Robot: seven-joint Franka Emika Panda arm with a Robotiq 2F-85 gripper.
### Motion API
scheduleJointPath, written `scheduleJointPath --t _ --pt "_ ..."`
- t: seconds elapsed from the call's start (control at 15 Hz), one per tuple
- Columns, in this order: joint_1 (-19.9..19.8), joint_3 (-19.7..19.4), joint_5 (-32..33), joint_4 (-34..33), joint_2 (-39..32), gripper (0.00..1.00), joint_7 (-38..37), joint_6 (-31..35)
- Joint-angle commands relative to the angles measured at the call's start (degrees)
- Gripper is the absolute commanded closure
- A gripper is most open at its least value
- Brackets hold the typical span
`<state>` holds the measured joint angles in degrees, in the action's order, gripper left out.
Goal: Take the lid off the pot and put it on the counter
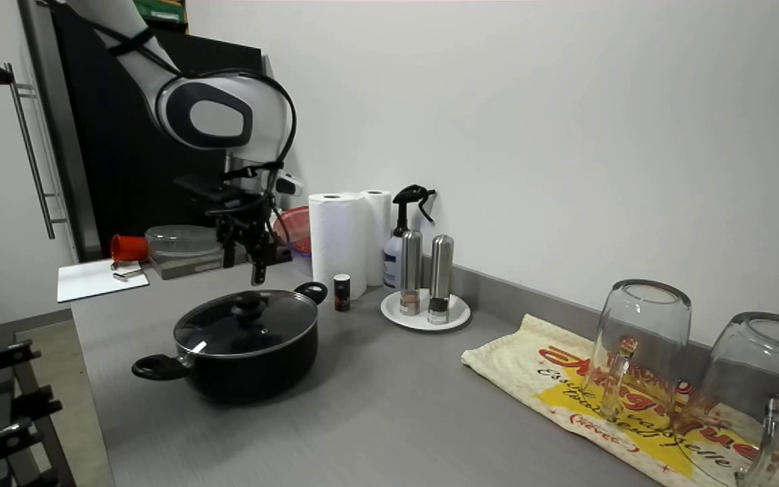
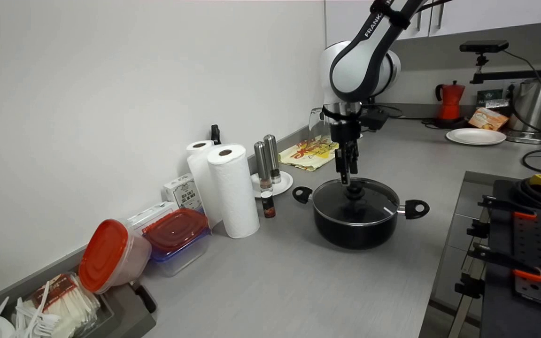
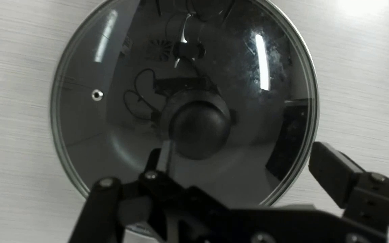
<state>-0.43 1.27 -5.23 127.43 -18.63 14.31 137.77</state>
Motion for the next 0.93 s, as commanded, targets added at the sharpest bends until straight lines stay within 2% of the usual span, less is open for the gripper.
scheduleJointPath --t 0.0,0.33,0.87 --pt "-0.1 -0.2 2.3 0.1 -0.8 0.00 -2.5 0.2" --pt "-0.3 -3.6 9.5 3.4 2.9 0.00 -6.9 0.7" --pt "-0.8 -1.5 7.7 3.0 2.9 0.00 -5.2 0.2"
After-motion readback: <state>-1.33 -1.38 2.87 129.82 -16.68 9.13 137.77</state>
